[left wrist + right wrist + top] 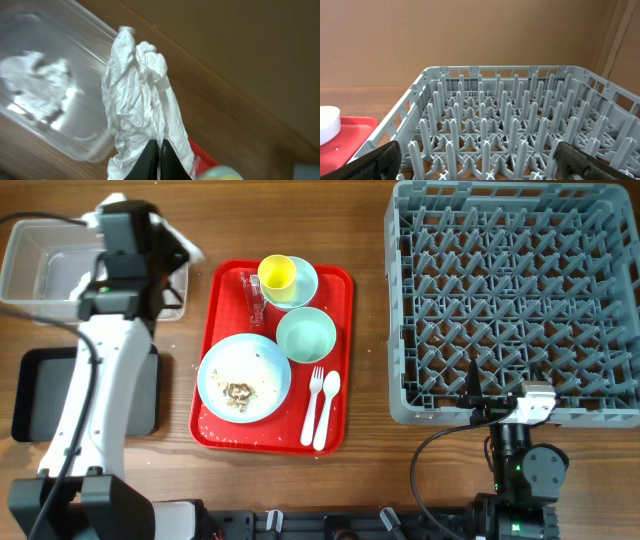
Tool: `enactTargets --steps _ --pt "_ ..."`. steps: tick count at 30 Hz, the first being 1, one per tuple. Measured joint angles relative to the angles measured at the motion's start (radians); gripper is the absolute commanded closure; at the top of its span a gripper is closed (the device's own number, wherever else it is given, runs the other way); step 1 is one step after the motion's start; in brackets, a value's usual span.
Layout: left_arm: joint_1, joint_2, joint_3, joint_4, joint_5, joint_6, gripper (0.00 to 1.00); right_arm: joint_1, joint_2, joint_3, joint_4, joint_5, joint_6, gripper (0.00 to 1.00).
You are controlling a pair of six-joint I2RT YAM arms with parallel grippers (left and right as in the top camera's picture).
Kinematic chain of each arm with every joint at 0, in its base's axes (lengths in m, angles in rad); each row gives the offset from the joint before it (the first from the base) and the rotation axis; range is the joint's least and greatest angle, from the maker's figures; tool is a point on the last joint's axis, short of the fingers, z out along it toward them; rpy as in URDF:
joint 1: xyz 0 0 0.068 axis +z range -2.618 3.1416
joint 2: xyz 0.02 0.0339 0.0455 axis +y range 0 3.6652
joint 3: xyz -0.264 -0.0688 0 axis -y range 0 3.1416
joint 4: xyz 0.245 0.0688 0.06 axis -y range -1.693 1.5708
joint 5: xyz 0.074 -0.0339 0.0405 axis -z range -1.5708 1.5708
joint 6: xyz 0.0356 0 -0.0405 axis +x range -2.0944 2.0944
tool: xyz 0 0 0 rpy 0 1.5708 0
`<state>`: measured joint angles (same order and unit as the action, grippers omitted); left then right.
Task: Sort waste into correct bins and load items into the dishwasher rack
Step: 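Grasp the red snack wrapper on the tray with left gripper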
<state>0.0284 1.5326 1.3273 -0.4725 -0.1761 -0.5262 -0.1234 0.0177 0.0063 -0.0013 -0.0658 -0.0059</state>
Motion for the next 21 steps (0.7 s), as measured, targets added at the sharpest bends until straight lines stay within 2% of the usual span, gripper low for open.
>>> enactTargets --steps 7,12,13,14,15,16,18,21 --pt "0.235 0.007 0.0 0.139 -0.063 -0.042 0.96 0.0 0.0 0.0 0.0 0.0 0.0 0.0" --pt "0.273 0.082 0.0 0.169 -0.066 -0.045 0.93 0.0 0.0 0.0 0.0 0.0 0.0 0.0" --pt "0.273 0.101 0.0 0.182 -0.066 -0.046 0.89 0.0 0.0 0.0 0.0 0.0 0.0 0.0" --pt "0.273 0.122 0.0 0.202 -0.066 -0.048 0.71 0.0 0.0 0.0 0.0 0.0 0.0 0.0" --pt "0.273 0.138 0.0 0.212 -0.063 -0.052 0.48 0.0 0.0 0.0 0.0 0.0 0.0 0.0" --pt "0.273 0.147 0.0 0.221 -0.056 -0.053 0.31 0.0 0.0 0.0 0.0 0.0 0.0 0.0" --pt "0.273 0.154 0.0 0.233 -0.031 -0.055 0.23 0.0 0.0 0.0 0.0 0.0 0.0 0.0" --pt "0.273 0.154 0.0 0.234 0.043 -0.057 0.23 0.0 0.0 0.0 0.0 0.0 0.0 0.0"
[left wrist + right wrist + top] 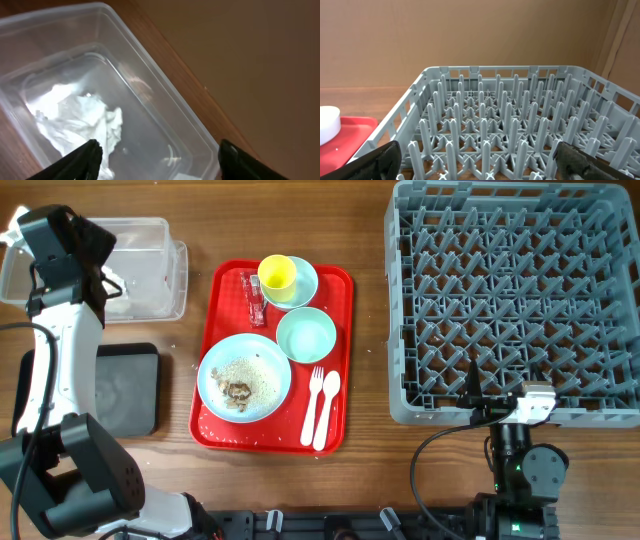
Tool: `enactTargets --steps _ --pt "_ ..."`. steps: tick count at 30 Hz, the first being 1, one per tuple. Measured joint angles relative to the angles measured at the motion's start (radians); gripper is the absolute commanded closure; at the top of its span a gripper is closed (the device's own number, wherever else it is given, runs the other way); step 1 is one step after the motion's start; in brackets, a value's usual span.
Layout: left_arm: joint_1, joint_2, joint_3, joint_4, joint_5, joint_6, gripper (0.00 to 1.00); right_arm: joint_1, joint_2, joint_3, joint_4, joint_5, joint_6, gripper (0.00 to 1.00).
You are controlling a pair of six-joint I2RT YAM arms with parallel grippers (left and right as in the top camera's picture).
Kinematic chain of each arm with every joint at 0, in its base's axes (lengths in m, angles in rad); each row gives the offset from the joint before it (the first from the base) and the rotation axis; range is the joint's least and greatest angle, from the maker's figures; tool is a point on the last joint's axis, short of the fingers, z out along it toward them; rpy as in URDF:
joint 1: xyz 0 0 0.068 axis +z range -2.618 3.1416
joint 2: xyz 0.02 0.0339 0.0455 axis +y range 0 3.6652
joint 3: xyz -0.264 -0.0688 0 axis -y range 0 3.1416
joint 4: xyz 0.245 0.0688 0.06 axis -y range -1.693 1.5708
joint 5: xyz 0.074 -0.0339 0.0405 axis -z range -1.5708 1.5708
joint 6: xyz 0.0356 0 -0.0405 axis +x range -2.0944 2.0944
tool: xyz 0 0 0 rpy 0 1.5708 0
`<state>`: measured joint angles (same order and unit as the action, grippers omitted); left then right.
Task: Sort waste into correct bins and load items into the dishwasher rack
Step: 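Grasp the red snack wrapper on the tray with left gripper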
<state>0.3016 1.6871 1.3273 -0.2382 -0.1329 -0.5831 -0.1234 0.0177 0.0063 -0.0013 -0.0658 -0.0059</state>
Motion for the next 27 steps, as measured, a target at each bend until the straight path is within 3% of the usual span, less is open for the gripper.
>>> enactTargets --steps 4,9,14,20,27 --pt "0.0 -0.031 0.0 -0.064 0.125 0.002 0.27 0.0 0.0 0.0 0.0 0.0 0.0 0.0" --pt "-0.008 -0.149 0.003 -0.2 0.47 0.082 0.34 0.0 0.0 0.0 0.0 0.0 0.0 0.0" --pt "-0.104 -0.126 0.003 -0.371 0.587 0.189 0.36 0.0 0.0 0.0 0.0 0.0 0.0 0.0" --pt "-0.282 -0.005 0.003 -0.445 0.5 0.245 0.47 0.0 0.0 0.0 0.0 0.0 0.0 0.0" --pt "-0.329 0.162 0.003 -0.451 0.406 0.222 0.46 0.0 0.0 0.0 0.0 0.0 0.0 0.0"
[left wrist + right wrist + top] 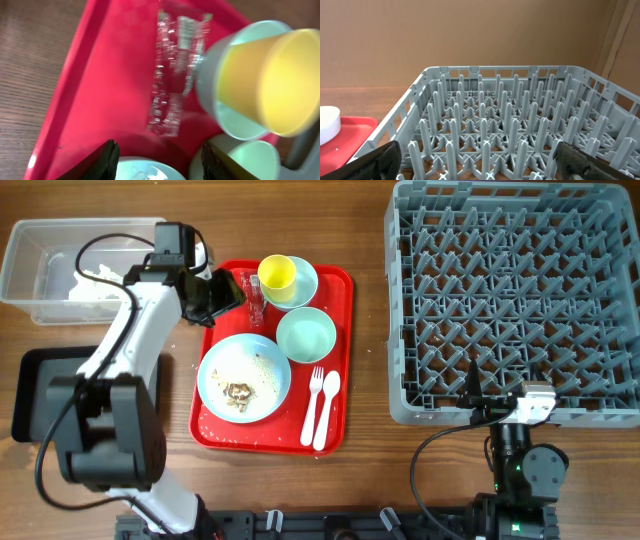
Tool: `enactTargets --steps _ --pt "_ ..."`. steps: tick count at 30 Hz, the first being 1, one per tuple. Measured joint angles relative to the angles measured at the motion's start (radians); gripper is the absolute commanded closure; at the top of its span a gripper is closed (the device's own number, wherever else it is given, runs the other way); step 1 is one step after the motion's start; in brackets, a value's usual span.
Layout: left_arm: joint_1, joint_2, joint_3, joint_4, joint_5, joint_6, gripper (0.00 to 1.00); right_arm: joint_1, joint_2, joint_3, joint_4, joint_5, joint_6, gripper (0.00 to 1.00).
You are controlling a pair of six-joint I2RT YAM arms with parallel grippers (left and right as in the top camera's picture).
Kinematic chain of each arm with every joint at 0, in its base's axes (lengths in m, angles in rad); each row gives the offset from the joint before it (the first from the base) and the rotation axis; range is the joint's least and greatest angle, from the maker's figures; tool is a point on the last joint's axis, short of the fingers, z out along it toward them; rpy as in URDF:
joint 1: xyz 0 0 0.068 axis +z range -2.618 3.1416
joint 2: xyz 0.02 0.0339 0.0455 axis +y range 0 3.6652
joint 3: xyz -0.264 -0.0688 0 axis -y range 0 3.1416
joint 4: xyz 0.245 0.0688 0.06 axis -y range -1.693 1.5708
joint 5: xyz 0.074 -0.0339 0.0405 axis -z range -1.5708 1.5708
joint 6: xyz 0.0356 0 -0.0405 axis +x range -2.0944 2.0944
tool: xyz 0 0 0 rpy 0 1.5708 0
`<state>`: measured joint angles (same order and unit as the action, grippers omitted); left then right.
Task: Sort waste into correct bins and load items into the dishwasher rack
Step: 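Grasp the red snack wrapper on the tray with left gripper, then move wrapper to the clear bin and release it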
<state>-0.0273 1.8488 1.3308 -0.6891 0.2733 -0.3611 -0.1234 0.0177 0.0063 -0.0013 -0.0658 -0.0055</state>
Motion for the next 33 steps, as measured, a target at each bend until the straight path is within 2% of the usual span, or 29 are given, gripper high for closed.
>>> enactTargets --steps 5,9,16,19,21,29,32,33 --pt "-0.008 0.08 0.0 0.032 -0.031 0.0 0.41 0.0 0.0 0.0 0.0 0.0 0.0 0.0" --pt "-0.054 0.131 0.0 0.069 -0.053 0.019 0.42 0.0 0.0 0.0 0.0 0.0 0.0 0.0" --pt "-0.136 0.166 0.0 0.095 -0.188 0.027 0.44 0.0 0.0 0.0 0.0 0.0 0.0 0.0" --pt "-0.147 0.171 0.0 0.114 -0.238 0.028 0.51 0.0 0.0 0.0 0.0 0.0 0.0 0.0" --pt "-0.147 0.175 0.0 0.118 -0.26 0.032 0.61 0.0 0.0 0.0 0.0 0.0 0.0 0.0" --pt "-0.147 0.178 0.0 0.114 -0.288 0.038 0.74 0.0 0.0 0.0 0.0 0.0 0.0 0.0" --pt "-0.147 0.179 0.0 0.115 -0.291 0.042 0.96 0.0 0.0 0.0 0.0 0.0 0.0 0.0" --pt "-0.147 0.18 0.0 0.116 -0.292 0.035 0.96 0.0 0.0 0.0 0.0 0.0 0.0 0.0"
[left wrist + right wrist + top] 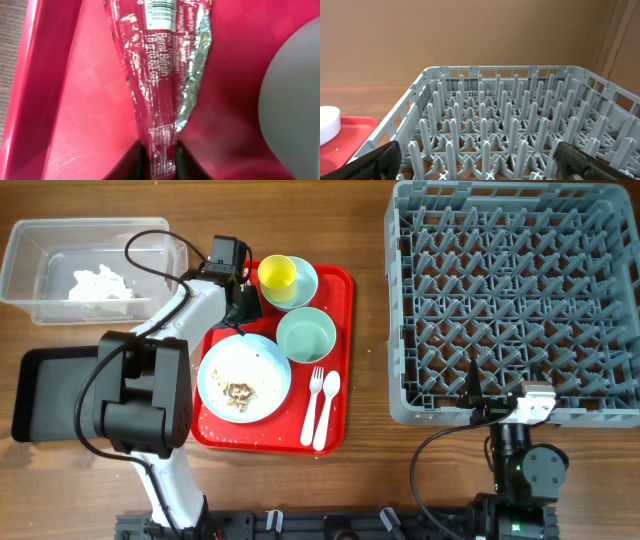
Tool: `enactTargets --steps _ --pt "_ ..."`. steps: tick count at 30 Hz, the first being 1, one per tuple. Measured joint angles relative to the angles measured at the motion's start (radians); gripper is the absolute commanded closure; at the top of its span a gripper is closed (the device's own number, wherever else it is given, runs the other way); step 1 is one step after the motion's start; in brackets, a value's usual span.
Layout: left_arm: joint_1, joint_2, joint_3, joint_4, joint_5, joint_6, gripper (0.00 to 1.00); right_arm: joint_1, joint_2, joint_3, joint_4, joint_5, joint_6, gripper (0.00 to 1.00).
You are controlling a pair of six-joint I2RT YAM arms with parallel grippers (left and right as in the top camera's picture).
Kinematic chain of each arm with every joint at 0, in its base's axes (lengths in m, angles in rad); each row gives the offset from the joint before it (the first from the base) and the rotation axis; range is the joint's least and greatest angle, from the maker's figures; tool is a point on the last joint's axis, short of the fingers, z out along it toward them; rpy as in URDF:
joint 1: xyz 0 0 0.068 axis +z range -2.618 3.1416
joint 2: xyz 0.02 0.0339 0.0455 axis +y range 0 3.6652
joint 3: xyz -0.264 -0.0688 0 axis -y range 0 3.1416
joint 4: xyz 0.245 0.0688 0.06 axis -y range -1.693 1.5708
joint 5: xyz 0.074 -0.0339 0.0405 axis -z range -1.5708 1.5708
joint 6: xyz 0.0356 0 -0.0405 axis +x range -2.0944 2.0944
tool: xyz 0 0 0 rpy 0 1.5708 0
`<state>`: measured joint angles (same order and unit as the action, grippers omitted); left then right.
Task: Sort waste into correct bins and load items into the dishwasher rack
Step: 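Move wrapper to the clear bin and release it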
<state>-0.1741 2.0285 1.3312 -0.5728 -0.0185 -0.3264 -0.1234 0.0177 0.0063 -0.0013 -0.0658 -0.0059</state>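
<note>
A crinkled red and silver wrapper [165,90] lies on the red tray [340,425] at its far left. My left gripper [159,160] is down on the tray, its jaws shut on the wrapper's near end; in the overhead view the left gripper [243,302] hides the wrapper. On the tray stand a yellow cup [277,275] inside a pale bowl [305,283], a green bowl [306,335], a plate with food scraps [244,378], and a white fork and spoon [320,408]. My right gripper [480,162] is open before the grey dishwasher rack [515,300].
A clear bin [25,240] at the far left holds a crumpled white napkin [100,284]. A black bin [60,395] sits in front of it. The pale bowl's side [295,100] stands close to the right of the wrapper.
My left gripper has come down from above the tray's far left corner onto the wrapper, and its jaws have narrowed from wide open to shut on the wrapper's end. The right arm is unchanged.
My left gripper held a white napkin near the clear bin. Then it was open over the bin with the napkin lying inside. Then it hovered open above the wrapper on the tray, and now it is shut on the wrapper. The right arm stayed still.
</note>
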Motion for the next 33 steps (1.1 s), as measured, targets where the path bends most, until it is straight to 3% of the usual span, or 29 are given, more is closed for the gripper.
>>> enactTargets --steps 9,17,27,29,30,32,33 --pt "0.006 -0.025 0.01 -0.019 -0.022 0.003 0.96 0.0 0.0 0.0 0.0 0.0 0.0 0.0" --pt "0.211 -0.328 0.067 0.109 -0.11 -0.175 0.96 0.0 0.0 0.0 0.0 0.0 0.0 0.0" --pt "0.386 -0.234 0.071 0.236 -0.12 -0.298 0.96 0.0 0.0 0.0 0.0 0.0 0.0 0.0" --pt "0.406 -0.198 0.071 0.245 -0.119 -0.318 0.89 0.0 0.0 0.0 0.0 0.0 0.0 0.0" --pt "0.416 -0.183 0.071 0.244 -0.119 -0.334 0.75 0.0 0.0 0.0 0.0 0.0 0.0 0.0" --pt "0.433 -0.165 0.071 0.243 -0.12 -0.351 0.57 0.0 0.0 0.0 0.0 0.0 0.0 0.0" --pt "0.441 -0.161 0.071 0.242 -0.12 -0.37 0.39 0.0 0.0 0.0 0.0 0.0 0.0 0.0"
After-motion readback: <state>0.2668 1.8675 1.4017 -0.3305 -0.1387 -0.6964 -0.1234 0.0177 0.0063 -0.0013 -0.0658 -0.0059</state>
